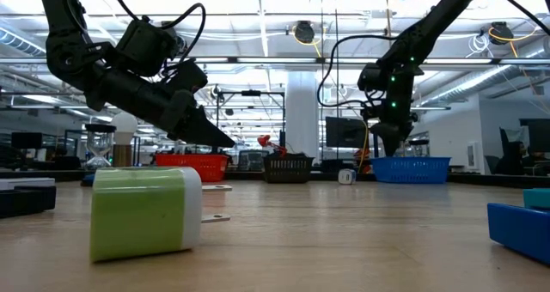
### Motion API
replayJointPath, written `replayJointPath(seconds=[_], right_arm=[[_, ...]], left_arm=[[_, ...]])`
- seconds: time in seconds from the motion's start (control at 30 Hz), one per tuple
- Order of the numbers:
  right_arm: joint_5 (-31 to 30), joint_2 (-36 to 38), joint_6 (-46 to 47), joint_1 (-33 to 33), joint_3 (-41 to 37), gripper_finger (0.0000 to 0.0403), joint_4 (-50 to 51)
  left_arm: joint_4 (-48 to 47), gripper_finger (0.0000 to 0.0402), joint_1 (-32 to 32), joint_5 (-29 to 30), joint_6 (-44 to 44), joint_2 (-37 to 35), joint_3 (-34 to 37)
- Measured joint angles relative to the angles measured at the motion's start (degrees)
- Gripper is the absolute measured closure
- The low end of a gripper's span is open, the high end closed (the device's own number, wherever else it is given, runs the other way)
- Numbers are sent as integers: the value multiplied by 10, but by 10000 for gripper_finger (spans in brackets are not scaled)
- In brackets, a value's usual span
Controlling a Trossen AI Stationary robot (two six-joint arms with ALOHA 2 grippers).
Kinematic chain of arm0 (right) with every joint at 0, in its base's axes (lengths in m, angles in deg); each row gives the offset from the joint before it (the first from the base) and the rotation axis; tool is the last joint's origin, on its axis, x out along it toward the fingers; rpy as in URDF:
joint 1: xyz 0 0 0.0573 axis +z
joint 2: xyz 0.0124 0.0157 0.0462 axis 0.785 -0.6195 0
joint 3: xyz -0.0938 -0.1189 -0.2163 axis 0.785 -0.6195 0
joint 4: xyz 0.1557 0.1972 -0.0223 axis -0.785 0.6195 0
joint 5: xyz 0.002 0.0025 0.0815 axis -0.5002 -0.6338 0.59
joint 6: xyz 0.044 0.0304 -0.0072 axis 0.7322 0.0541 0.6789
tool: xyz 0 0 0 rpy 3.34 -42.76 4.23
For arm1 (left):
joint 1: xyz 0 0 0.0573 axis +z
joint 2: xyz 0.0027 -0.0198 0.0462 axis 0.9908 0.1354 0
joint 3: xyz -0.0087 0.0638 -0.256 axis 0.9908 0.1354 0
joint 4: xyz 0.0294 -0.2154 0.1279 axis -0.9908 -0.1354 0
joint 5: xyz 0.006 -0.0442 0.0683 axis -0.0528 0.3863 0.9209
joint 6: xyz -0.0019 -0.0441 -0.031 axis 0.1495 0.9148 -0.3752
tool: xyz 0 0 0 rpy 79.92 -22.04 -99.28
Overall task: Pick & Place Office items
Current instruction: Put the white hourglass into the blue bin, then put the left green charger adapter into the red bin
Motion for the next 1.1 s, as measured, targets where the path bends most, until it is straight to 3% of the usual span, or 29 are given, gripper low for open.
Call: replayJointPath(seconds=[0.3, 0.7, 1.1], right_arm=[[1, 0, 3, 0, 0, 130, -7], [-1, 0, 2, 0, 0, 159, -1], [-22, 37, -8, 22, 0, 124, -24]], left_arm=[[0, 357, 0, 0, 0, 0, 0], [0, 357, 0, 0, 0, 0, 0], [0, 357, 0, 0, 0, 0, 0]])
